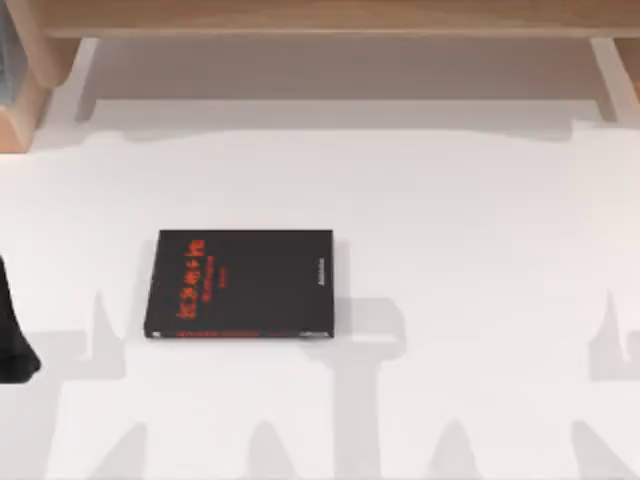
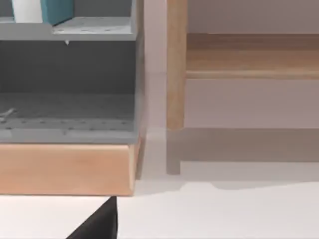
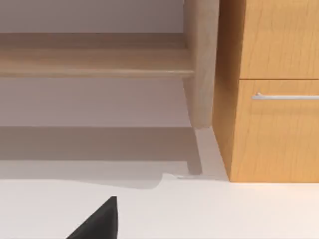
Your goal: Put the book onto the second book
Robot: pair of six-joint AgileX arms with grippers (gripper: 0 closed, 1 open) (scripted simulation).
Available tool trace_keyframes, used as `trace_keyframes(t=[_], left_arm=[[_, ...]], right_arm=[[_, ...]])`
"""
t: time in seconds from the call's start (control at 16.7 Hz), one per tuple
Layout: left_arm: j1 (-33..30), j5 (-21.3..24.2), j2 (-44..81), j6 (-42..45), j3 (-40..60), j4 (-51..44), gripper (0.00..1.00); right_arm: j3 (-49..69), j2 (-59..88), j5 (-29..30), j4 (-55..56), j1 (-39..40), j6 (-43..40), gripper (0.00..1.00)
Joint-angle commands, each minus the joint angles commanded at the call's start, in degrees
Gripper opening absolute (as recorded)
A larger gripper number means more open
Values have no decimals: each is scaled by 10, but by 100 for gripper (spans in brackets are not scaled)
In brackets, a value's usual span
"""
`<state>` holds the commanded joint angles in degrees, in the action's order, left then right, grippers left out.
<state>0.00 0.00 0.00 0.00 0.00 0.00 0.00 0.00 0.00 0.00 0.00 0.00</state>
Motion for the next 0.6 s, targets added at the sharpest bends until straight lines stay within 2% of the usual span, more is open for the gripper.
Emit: trace_keyframes(t=[0.3,0.6], left_arm=[[10,10,36,0,33,13,100],[52,55,217,0,177,72,100]], right_arm=[[0,0,0,0,0,0,100],[0,0,0,0,0,0,100]])
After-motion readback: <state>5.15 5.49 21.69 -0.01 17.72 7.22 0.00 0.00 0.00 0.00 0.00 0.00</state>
